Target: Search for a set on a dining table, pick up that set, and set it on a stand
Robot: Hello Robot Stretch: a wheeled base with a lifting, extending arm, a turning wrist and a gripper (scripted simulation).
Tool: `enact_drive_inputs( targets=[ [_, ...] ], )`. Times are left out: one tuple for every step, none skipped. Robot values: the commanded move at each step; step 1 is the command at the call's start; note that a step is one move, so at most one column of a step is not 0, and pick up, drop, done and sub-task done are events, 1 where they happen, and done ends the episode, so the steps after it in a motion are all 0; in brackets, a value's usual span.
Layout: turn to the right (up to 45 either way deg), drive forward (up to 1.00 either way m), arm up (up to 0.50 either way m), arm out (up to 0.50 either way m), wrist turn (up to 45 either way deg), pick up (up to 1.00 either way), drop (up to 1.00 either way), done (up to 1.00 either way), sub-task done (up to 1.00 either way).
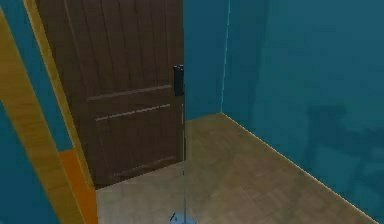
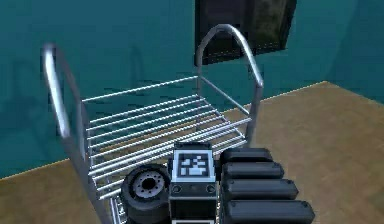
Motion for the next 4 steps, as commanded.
enact_drive_inputs(
  targets=[
    [0.0, 0.55, 0.00, 0.00, 0.0, 0.00, 0.00, 0.00, 0.00],
    [-24.0, 0.00, 0.00, 0.00, 0.0, 0.00, 0.00, 0.00, 0.00],
    [0.0, 0.30, 0.00, 0.00, 0.0, 0.00, 0.00, 0.00, 0.00],
    [-45.0, 0.00, 0.00, 0.00, 0.0, 0.00, 0.00, 0.00, 0.00]
  ],
)
